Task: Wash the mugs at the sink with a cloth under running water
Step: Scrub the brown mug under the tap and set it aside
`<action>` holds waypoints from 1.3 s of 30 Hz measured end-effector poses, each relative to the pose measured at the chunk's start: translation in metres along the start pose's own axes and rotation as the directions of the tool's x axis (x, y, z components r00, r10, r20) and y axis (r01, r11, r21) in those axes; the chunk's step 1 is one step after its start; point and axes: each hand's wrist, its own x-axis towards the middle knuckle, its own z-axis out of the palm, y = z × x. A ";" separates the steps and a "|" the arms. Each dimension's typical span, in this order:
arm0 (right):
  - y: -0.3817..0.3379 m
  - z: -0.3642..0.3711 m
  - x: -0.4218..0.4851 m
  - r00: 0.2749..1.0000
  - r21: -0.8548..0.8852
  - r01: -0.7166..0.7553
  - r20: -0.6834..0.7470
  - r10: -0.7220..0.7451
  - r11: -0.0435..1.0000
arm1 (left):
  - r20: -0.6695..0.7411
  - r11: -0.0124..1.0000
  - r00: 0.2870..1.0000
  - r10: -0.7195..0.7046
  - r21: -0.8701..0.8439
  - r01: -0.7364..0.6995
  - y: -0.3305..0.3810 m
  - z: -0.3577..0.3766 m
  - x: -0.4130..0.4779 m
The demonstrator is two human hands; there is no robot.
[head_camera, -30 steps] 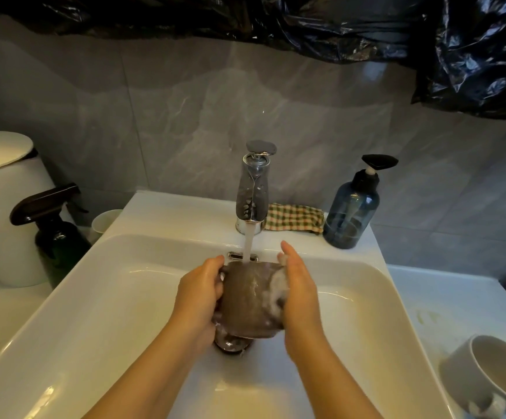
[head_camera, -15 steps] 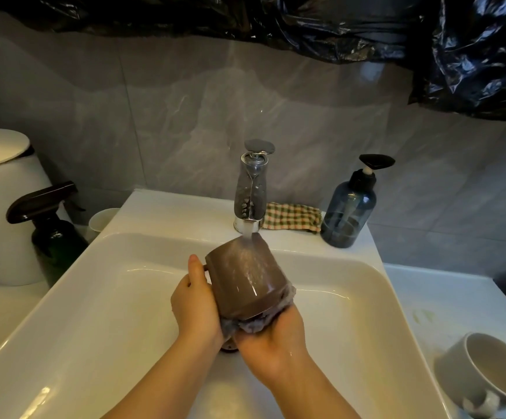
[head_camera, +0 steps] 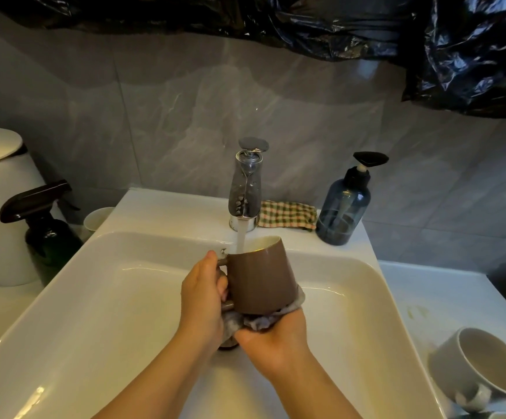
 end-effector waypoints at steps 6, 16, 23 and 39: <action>-0.031 -0.004 0.002 0.989 -0.229 0.131 -0.035 -0.142 0.965 | 0.203 0.991 0.974 -0.097 0.114 0.075 0.005 -0.002 0.005; -0.031 0.002 0.002 0.875 -0.853 0.430 0.314 -0.367 0.296 | 0.129 0.972 0.988 -0.086 0.231 0.054 0.024 -0.020 0.014; -0.036 0.008 -0.017 0.981 -0.923 0.189 0.194 -0.019 0.334 | 0.343 0.798 0.883 0.320 0.406 -0.446 0.032 -0.034 0.014; -0.019 0.003 0.006 0.860 -0.931 0.219 0.325 -0.393 -0.291 | 0.489 0.500 0.736 0.469 0.540 -0.677 0.008 -0.029 0.014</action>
